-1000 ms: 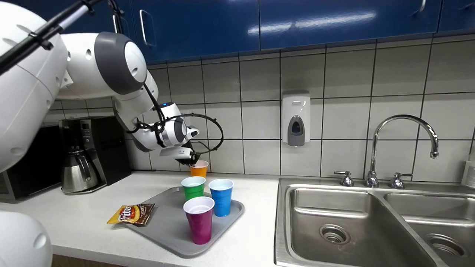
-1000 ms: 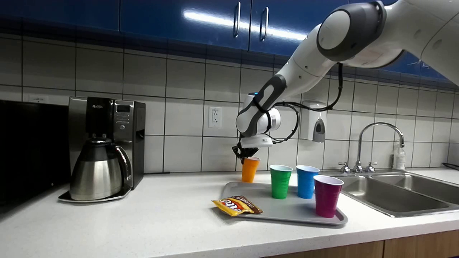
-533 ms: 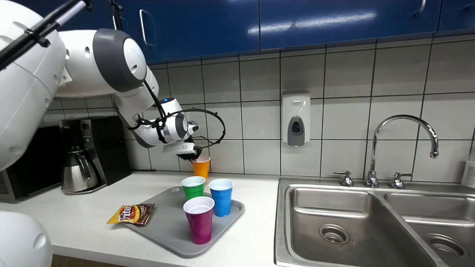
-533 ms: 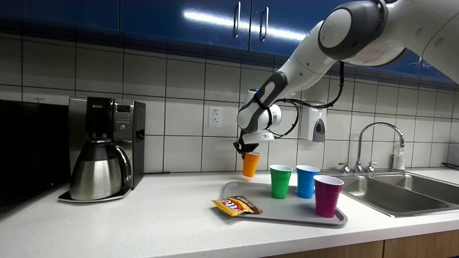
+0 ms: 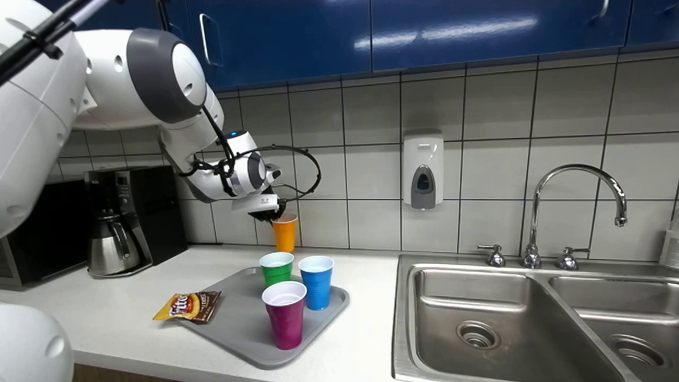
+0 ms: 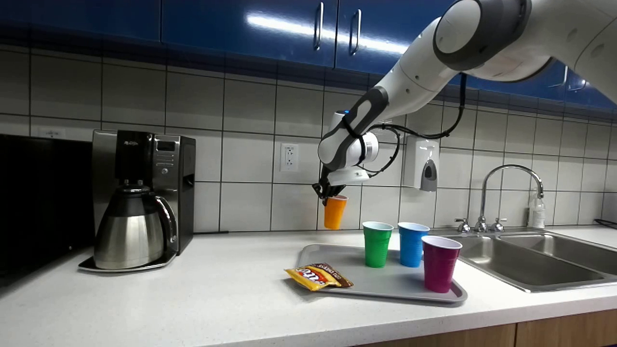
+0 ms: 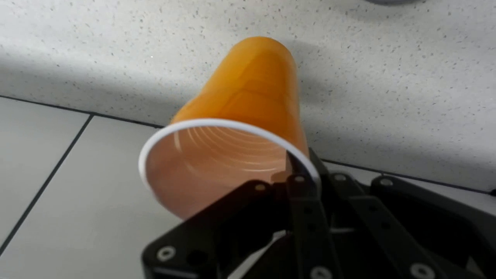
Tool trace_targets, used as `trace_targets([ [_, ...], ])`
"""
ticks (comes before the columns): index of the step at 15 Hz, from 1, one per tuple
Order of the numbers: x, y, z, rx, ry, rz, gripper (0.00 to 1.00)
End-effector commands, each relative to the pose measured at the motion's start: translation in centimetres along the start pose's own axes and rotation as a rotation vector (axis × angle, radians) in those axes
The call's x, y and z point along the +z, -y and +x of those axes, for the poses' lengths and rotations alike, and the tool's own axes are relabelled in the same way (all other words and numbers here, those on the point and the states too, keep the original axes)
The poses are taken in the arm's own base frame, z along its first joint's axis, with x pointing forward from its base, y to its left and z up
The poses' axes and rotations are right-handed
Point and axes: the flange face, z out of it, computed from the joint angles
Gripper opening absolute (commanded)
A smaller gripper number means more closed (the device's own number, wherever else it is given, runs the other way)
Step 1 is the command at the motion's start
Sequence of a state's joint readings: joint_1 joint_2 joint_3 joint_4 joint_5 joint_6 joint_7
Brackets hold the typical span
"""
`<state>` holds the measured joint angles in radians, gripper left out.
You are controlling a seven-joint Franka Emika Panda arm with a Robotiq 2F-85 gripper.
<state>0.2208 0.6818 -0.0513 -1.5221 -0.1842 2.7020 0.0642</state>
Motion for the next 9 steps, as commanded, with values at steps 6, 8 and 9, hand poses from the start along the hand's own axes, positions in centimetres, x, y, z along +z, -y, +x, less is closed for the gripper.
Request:
trace_targets([
  [6,-2.3,0.2,-0.1,-0.015,-0.003,-0.009,0.01],
  [8,-2.8,1.3,-0.7,-0.018,0.008,-0.005,0.01],
  [9,-3.1,1.9,-1.2,-0.019,0.015,-0.004,0.01],
])
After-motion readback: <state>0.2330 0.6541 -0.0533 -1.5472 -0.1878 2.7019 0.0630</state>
